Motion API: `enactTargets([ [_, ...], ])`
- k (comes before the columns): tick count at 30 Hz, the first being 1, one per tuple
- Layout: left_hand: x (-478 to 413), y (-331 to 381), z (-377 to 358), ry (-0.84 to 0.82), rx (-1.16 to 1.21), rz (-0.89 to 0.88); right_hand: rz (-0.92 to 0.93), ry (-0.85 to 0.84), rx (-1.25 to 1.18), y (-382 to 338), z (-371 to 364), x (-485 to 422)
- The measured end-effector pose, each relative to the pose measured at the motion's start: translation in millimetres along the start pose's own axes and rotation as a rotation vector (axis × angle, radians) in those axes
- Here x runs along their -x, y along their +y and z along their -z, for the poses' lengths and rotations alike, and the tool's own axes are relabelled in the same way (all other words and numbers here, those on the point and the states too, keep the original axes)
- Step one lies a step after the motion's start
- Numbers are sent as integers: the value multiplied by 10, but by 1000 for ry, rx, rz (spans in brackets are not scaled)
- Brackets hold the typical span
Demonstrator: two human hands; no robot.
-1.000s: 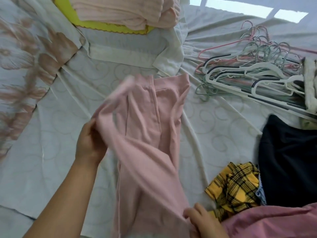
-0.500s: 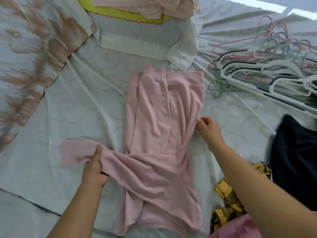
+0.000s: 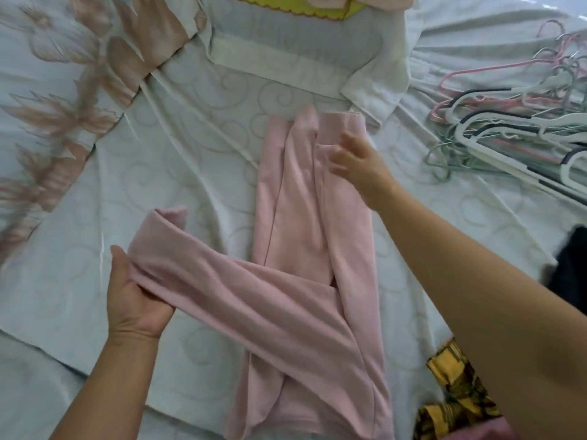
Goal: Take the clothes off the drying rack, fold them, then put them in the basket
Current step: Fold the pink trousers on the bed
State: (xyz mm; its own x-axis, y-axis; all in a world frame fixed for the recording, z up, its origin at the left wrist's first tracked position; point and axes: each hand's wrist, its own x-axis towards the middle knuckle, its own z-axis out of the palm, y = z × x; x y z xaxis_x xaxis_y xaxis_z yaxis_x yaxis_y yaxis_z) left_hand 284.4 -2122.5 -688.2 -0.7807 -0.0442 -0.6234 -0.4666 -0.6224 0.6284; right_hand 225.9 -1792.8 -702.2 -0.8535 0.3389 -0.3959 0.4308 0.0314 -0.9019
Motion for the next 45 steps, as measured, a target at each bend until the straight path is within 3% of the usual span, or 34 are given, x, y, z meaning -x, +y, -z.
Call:
enactTargets([
  [2, -24, 49, 76, -21, 9, 17, 51, 35, 263, 129, -23, 97],
  [4, -41, 90, 96, -14, -60, 5, 107, 168, 342, 331, 34, 364],
  [6, -82, 123, 104, -5, -111, -7, 117, 200, 331, 594, 60, 806],
  [10, -153, 269, 116, 70, -136, -19, -87, 90, 216, 1039, 7, 1760],
  [13, -145, 364, 103, -3, -95, 15, -91, 175, 135, 1131, -41, 2173],
  [15, -132, 447, 22, -59, -84, 22, -45, 195, 208, 1165, -61, 2344],
  [18, -198, 651, -30, -215, 34, 3, -187, 11, 312, 1345, -102, 2609],
  [21, -259, 871, -30, -344, 70, 60, -216, -116, 432, 1439, -93, 2807],
  [24, -262, 983, -147, -219, -426, -176, -102, -239, 688, 1497, -109, 2910],
  [26, -269, 1023, -194, -101, -633, -325, -12, -251, 780, 1497, -126, 2939],
  [28, -235, 1083, -175, -1, -778, -363, -24, -298, 791, 1442, -147, 2931],
  [31, -122, 1151, -147, -11, -714, -252, -77, -339, 824, 1457, -129, 2893],
  [34, 55, 1175, -436, -176, -572, -175, -40, -298, 886, 1405, -147, 2900],
  [37, 66, 1026, -1052, -290, -499, -201, 19, -191, 739, 1463, -102, 2917],
  [39, -22, 866, -1579, -288, -501, -287, -176, -193, 429, 1446, -5, 2909],
  [42, -279, 547, -2352, -172, -572, -341, -578, -130, -231, 1420, 237, 2898],
  [44, -406, 205, -2704, -175, -594, -307, -694, -11, -407, 1463, 340, 2868],
  [45, -458, 1, -2766, -159, -748, -355, -730, 30, -423, 1468, 358, 2852],
])
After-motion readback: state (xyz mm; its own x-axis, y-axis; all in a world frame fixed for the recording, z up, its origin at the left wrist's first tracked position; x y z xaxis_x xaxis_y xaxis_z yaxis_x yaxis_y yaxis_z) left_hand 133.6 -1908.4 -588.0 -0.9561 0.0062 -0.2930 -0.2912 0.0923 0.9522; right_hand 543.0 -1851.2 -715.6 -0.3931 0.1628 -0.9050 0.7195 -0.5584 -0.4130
